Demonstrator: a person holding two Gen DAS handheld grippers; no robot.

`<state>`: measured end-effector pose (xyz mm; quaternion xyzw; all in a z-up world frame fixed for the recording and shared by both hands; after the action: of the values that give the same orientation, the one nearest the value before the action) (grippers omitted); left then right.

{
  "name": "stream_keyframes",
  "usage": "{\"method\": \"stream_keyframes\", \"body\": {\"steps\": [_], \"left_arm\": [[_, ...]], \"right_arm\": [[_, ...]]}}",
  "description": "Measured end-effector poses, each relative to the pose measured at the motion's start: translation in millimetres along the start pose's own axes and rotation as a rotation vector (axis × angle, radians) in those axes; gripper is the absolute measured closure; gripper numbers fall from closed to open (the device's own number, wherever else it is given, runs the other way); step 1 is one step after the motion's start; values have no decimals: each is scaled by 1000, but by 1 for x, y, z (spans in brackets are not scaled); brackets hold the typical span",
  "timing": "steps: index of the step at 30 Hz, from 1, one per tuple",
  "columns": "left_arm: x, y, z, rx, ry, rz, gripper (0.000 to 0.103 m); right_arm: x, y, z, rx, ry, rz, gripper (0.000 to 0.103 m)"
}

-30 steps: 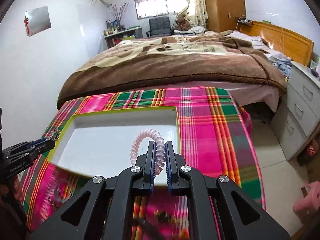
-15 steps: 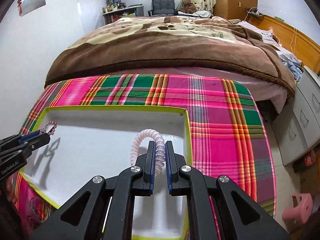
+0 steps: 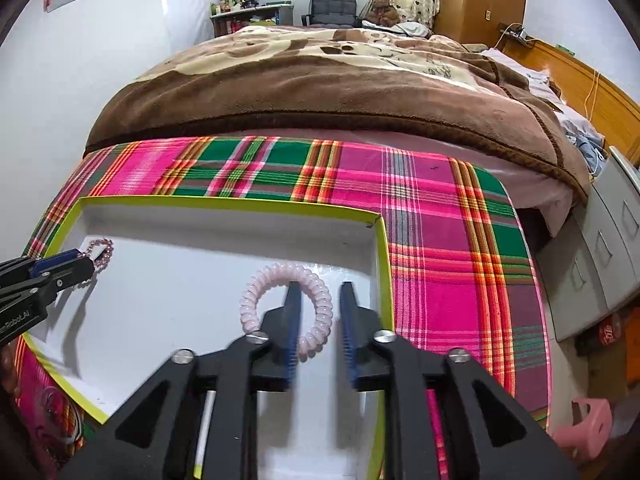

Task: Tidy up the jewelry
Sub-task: 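Carry both items into the white box and open both tools, then grasp the red knotted pendant with the right tool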

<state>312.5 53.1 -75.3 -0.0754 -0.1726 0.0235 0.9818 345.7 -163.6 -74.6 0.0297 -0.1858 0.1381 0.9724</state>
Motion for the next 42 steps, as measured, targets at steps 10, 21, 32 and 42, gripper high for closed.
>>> {"method": "stream_keyframes", "body": {"steps": [10, 21, 32, 42], "left_arm": [[-33, -7, 51, -64, -94, -18, 66], [-107, -9, 84, -126, -96, -46, 63], [-148, -5, 88, -149, -106, -15, 63], [-178, 9, 84, -197, -67, 26, 63]], "right_arm": [[-19, 0, 48, 46, -94, 9, 60], [-91, -21, 101, 79, -145, -7, 60], [-152, -45, 96, 94, -107, -61, 60], [-171, -40, 65, 109, -8, -27, 60]]}}
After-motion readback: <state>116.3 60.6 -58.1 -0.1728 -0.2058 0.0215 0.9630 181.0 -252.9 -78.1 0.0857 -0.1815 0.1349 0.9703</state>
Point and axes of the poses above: each gripper's, at about its wrist camera, not at the fingertips, and z roughly against the way its jaws point, y to its left, x to its top, the point moved 5 cm from there along -z, roughly the way its jaws point, and after that the axes turned 15 degrees about y, right-handed, at the moved point
